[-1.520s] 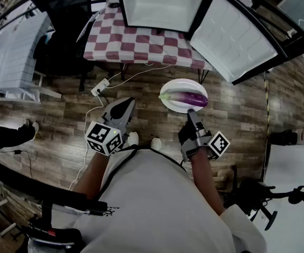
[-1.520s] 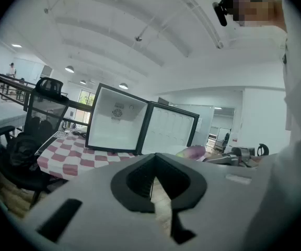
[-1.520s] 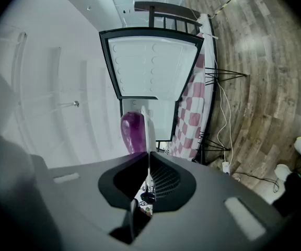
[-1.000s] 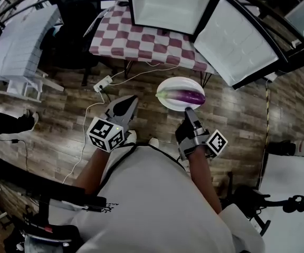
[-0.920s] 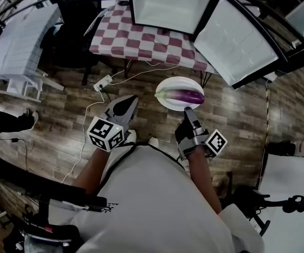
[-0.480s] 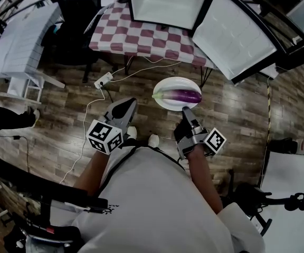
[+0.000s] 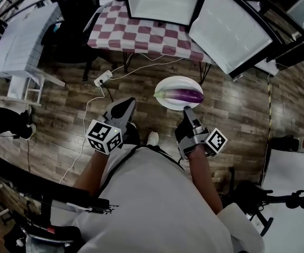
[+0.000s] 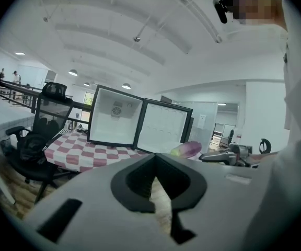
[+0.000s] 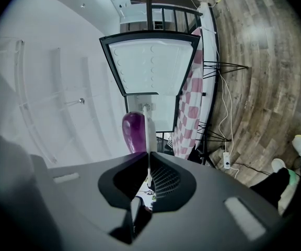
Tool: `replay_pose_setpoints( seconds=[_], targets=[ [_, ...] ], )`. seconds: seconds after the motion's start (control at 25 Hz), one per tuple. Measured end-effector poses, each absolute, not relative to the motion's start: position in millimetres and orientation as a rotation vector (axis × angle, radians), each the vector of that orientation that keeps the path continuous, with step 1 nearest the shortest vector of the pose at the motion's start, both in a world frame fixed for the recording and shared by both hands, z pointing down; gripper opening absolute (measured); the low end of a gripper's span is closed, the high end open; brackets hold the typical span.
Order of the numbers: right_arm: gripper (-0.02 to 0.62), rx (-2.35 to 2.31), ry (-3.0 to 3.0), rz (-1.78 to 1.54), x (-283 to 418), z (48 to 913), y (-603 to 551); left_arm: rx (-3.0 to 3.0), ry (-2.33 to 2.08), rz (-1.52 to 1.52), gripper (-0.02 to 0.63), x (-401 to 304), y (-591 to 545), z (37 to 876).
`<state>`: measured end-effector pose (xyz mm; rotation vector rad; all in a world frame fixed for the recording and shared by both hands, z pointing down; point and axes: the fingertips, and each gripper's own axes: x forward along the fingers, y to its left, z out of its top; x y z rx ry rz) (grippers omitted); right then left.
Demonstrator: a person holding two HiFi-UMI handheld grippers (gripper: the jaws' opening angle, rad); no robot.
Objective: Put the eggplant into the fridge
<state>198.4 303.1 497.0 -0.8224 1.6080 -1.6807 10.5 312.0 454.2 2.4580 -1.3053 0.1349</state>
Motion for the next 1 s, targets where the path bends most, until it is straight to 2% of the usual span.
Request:
replay_pose_setpoints(
  seconds=[1.0],
  targets=[
    [0.021, -0.81, 1.629, -1.667, 200.7, 498.7, 280.1, 2.471, -1.307, 0.148, 0.006, 12.7, 291.1, 454.7]
  ],
)
